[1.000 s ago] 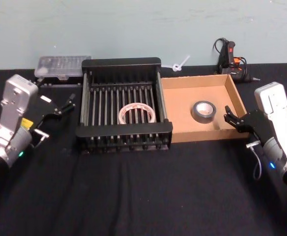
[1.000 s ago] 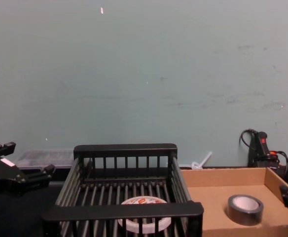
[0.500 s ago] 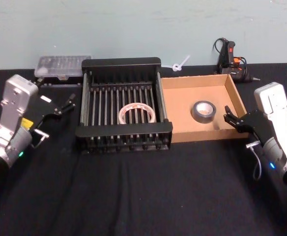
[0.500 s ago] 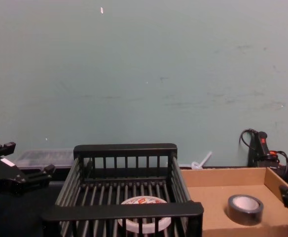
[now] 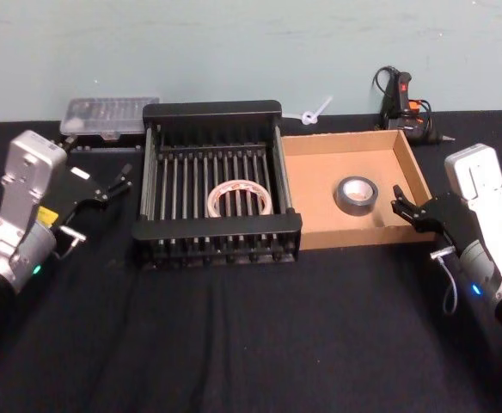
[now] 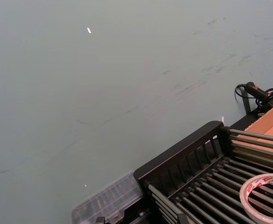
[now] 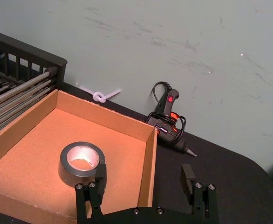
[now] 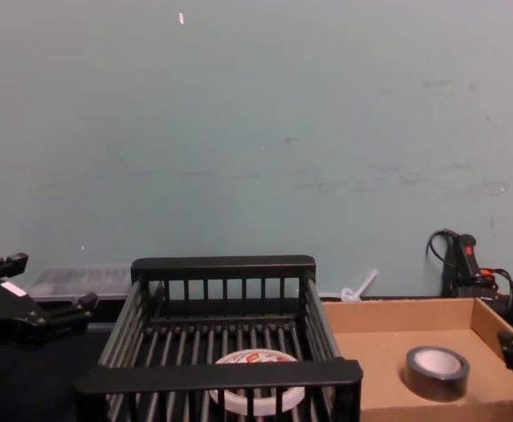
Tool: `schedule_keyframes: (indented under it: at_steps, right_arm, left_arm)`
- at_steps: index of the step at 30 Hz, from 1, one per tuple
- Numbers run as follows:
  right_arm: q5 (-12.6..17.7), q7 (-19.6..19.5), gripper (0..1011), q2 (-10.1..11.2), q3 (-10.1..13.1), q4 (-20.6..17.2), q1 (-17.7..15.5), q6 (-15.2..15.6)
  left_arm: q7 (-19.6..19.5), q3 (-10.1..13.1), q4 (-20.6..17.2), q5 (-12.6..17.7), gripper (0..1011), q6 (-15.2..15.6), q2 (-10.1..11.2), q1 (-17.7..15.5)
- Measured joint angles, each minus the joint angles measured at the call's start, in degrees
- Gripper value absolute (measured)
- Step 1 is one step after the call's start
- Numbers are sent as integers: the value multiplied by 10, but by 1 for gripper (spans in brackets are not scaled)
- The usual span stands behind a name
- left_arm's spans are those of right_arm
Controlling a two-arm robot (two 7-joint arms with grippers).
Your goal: Pick up the white tape and place it into the black box , Pick up the silver tape and place it into the brown box.
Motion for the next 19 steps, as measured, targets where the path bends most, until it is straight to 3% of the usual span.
schedule_keyframes:
  at_steps: [19]
  right_arm:
    - [0,0,1002,0,0,0,0,0]
  left_arm:
    - [0,0,0,0,1001,0,0,0]
